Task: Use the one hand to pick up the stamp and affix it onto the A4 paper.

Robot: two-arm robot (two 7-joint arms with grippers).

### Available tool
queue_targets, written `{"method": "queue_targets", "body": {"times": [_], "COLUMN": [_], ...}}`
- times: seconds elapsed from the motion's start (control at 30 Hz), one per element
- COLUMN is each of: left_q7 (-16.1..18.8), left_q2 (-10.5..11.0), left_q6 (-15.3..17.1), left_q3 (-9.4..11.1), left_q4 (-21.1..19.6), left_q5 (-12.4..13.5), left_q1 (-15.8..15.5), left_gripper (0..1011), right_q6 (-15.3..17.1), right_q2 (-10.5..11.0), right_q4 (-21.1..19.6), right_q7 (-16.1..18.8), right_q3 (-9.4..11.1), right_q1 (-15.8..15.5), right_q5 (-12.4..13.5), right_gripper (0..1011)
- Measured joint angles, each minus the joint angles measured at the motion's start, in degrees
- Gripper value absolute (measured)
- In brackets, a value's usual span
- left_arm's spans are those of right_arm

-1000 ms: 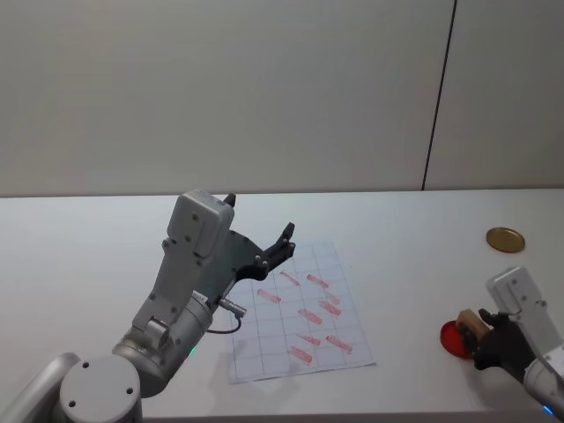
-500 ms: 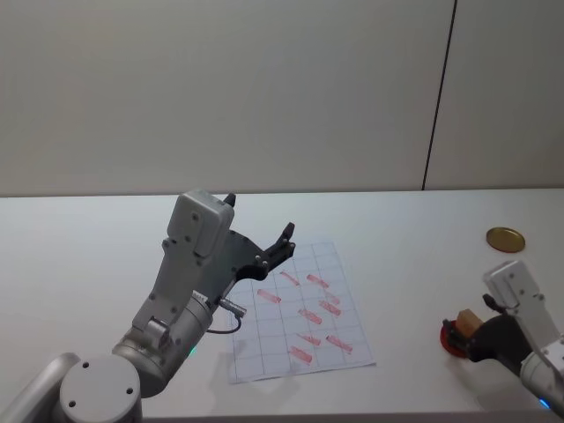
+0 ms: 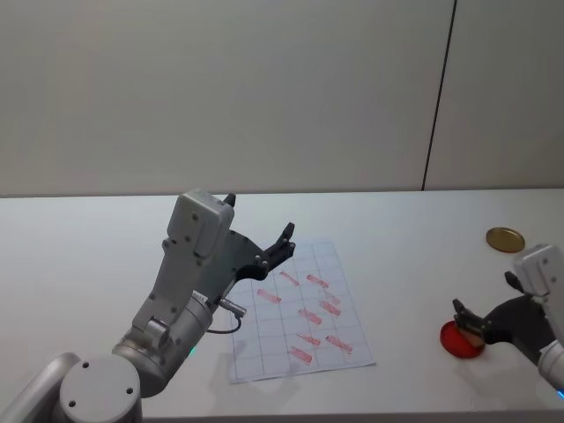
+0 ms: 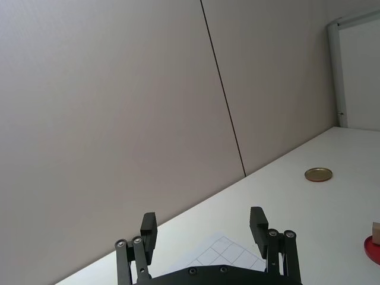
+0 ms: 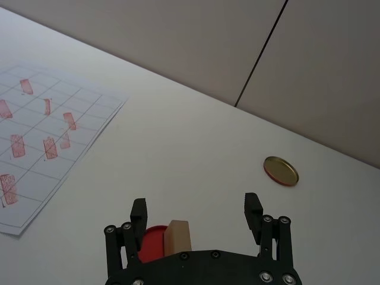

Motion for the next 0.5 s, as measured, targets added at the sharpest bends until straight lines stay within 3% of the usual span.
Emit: {"method": "queue_targets", "body": {"times": [0.5], "left_q7": [0.0], "left_q2": [0.0], "left_q6": [0.0], "left_q3": [0.0], "left_q4": [0.0], "left_q5": [0.0], "left_q1": [0.0], "left_gripper": [993], "right_q6": [-0.4], "right_q2": [1.2], "right_q4": [-4.2], "right_q7": [-1.5], "right_q3": [1.0], "right_q1": [-2.3], "right_q5": [2.3], "right_gripper": [1003]}}
